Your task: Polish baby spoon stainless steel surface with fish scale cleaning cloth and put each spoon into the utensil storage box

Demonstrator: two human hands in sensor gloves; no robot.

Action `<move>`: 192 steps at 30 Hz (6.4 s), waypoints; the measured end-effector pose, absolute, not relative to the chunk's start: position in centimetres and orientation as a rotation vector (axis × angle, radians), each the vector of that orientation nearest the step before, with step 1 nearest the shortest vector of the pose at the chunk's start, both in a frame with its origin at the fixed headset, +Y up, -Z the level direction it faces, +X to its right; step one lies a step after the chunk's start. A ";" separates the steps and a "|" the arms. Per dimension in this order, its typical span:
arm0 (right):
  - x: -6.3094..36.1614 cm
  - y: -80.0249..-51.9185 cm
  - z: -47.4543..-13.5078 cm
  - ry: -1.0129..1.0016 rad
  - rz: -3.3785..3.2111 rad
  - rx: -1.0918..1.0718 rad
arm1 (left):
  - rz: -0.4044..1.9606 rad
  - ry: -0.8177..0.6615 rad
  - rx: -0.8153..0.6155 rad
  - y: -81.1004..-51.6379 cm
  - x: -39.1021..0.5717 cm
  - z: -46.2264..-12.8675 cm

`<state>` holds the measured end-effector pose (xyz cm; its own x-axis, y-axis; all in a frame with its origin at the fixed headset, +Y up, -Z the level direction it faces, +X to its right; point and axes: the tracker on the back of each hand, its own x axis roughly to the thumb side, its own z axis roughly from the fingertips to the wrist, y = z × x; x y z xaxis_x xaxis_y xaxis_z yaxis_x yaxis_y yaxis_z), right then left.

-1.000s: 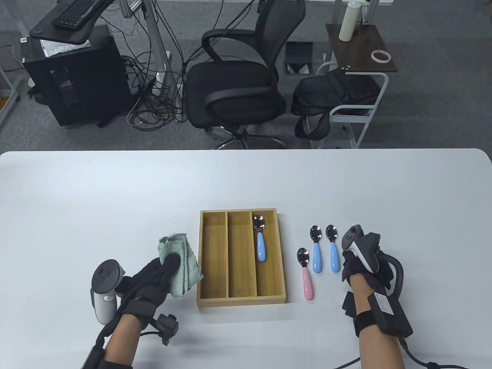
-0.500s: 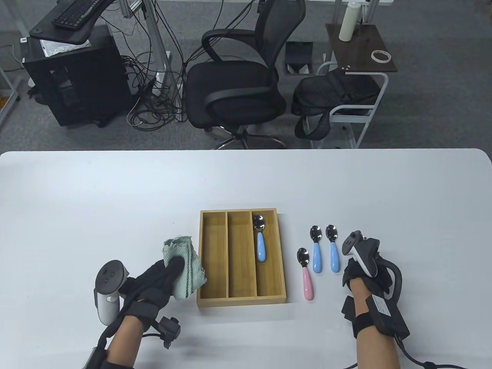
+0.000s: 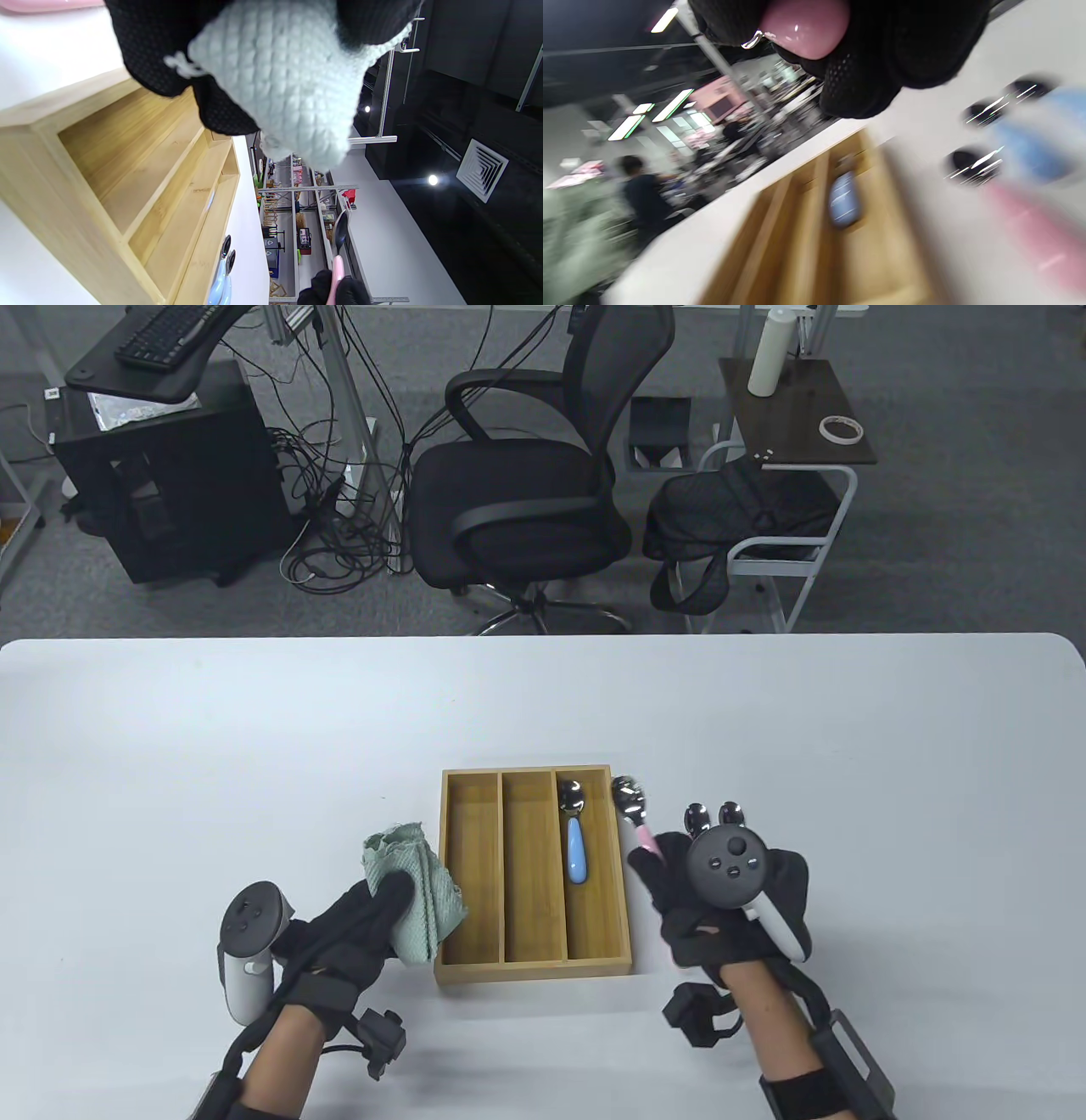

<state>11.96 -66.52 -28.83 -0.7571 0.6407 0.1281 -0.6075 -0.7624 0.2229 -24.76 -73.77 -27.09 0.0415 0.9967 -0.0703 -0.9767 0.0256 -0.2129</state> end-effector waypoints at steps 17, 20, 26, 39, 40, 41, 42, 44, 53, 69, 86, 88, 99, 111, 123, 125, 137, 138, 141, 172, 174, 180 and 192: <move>4.4 -70.0 -23.8 0.326 2.379 0.662 | 1.585 -0.320 -0.346 -73.7 -21.9 -26.7; 4.1 -70.5 -23.3 0.332 2.391 0.732 | 1.484 -0.357 -0.362 -73.6 -20.9 -26.4; 3.9 -70.3 -22.2 0.156 2.461 0.739 | 1.188 -0.326 -0.157 -72.4 -19.9 -25.4; 4.3 -70.5 -22.3 0.082 2.496 0.702 | 1.365 -0.305 -0.285 -73.6 -19.6 -25.5; 4.4 -70.5 -22.3 0.072 2.504 0.698 | 1.414 -0.314 -0.335 -73.8 -19.6 -25.7; 4.5 -70.5 -22.3 0.068 2.506 0.697 | 1.442 -0.318 -0.367 -74.0 -19.6 -25.8; 4.5 -70.5 -22.3 0.066 2.508 0.696 | 1.456 -0.323 -0.388 -74.1 -19.6 -25.9; 4.5 -70.5 -22.3 0.062 2.512 0.698 | 1.456 -0.337 -0.411 -74.2 -19.7 -26.0; 4.0 -71.1 -21.7 0.131 2.519 0.771 | 1.227 -0.324 -0.256 -73.6 -19.7 -25.7; 4.4 -71.3 -22.0 0.165 2.490 0.742 | 1.303 -0.332 -0.307 -73.9 -19.4 -25.6; 4.2 -71.8 -22.0 0.215 2.505 0.798 | 1.119 -0.319 -0.240 -73.8 -19.3 -25.5; 4.1 -71.8 -22.0 0.213 2.514 0.808 | 1.084 -0.300 -0.193 -73.8 -19.3 -25.3; 4.2 -71.7 -22.1 0.171 2.509 0.763 | 1.324 -0.271 -0.299 -74.6 -19.2 -25.4; 4.4 -71.7 -22.0 0.165 2.522 0.761 | 1.389 -0.297 -0.441 -75.3 -19.1 -26.0; 3.9 -71.6 -21.6 0.261 2.458 0.816 | 1.119 -0.347 -0.167 -73.7 -19.0 -25.2; 3.9 -71.5 -21.8 0.270 2.466 0.811 | 1.118 -0.342 -0.162 -73.6 -19.0 -25.2; 6.6 -70.6 -23.4 0.223 2.594 0.615 | 1.187 -0.086 0.014 -73.2 -23.8 -26.3; 7.1 -70.7 -23.9 0.201 2.598 0.561 | 1.233 -0.057 0.014 -73.4 -24.5 -26.5; 9.4 -71.2 -26.0 0.161 2.546 0.258 | 1.370 0.013 0.015 -73.7 -26.3 -26.9; 8.7 -69.5 -35.0 0.365 2.983 -0.228 | 1.450 -0.055 -0.034 -73.2 -25.9 -26.8; 11.2 -68.0 -35.2 0.288 2.974 -0.301 | 1.456 -0.051 -0.036 -73.2 -26.0 -26.8; 18.6 -68.8 -36.2 0.285 2.985 -0.594 | 1.445 -0.054 -0.060 -73.4 -25.6 -26.9; 20.5 -76.5 -37.9 0.509 3.052 -0.685 | 1.431 -0.079 -0.122 -73.9 -24.6 -26.8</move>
<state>20.49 -76.50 -37.91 -0.9063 -0.0958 -0.4117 -0.0431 -0.9480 0.3155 -24.63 -73.86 -26.80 0.1384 0.9902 -0.0187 -0.9821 0.1348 -0.1316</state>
